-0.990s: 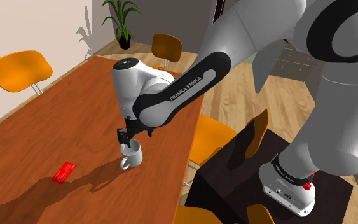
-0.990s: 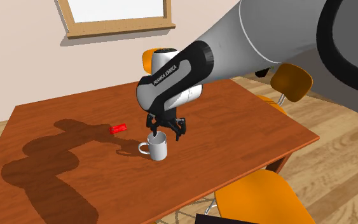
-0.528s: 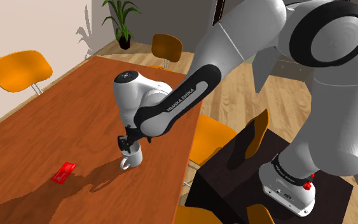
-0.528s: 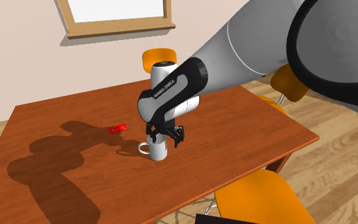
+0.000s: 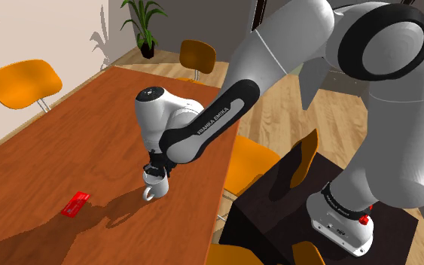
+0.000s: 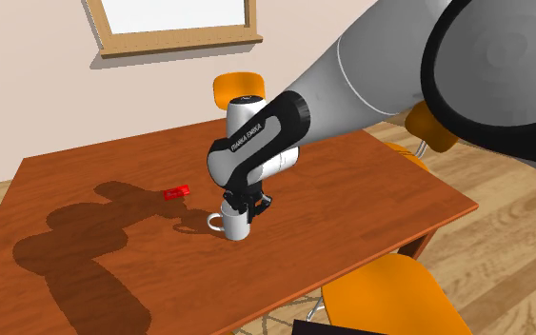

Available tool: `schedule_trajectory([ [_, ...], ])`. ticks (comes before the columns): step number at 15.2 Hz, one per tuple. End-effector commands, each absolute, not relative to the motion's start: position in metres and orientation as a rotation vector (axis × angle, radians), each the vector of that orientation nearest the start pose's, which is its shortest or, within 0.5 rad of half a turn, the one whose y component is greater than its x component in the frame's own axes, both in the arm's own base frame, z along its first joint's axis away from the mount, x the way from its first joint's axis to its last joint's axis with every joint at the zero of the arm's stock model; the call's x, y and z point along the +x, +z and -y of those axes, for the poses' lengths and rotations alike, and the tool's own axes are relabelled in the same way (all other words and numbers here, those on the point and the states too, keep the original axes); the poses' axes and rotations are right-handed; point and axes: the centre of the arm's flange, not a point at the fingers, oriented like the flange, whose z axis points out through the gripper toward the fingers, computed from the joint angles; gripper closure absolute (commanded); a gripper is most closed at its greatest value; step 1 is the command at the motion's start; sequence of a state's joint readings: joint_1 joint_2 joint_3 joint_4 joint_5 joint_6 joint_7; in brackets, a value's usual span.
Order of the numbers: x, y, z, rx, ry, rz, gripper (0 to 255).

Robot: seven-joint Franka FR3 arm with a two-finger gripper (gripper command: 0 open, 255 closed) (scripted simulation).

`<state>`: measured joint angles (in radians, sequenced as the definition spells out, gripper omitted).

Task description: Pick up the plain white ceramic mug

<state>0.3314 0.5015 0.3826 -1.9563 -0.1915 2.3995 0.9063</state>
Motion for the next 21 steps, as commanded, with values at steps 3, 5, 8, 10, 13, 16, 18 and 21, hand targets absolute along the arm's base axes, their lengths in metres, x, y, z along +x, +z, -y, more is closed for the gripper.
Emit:
schedule_trajectory([
  [3,0.472,0.233,-0.396,-3.111,0.074,-0.141,255],
  [5,0.472,0.24,-0.396,-3.111,0.074,-0.141,255],
  [8,0.472,0.255,-0.396,-3.111,0.074,-0.141,255],
  [10,0.472,0.266,-0.396,-3.111,0.074,-0.141,255],
  [13,0.472,0.282,-0.396,-3.111,0.074,-0.141,255],
  [16,0.472,0.298,-0.396,-3.111,0.074,-0.141,255],
  [18,0.472,0.308,-0.396,-3.111,0.074,-0.141,255],
  [21,0.472,0.314,-0.396,-3.111,0.074,-0.141,255],
])
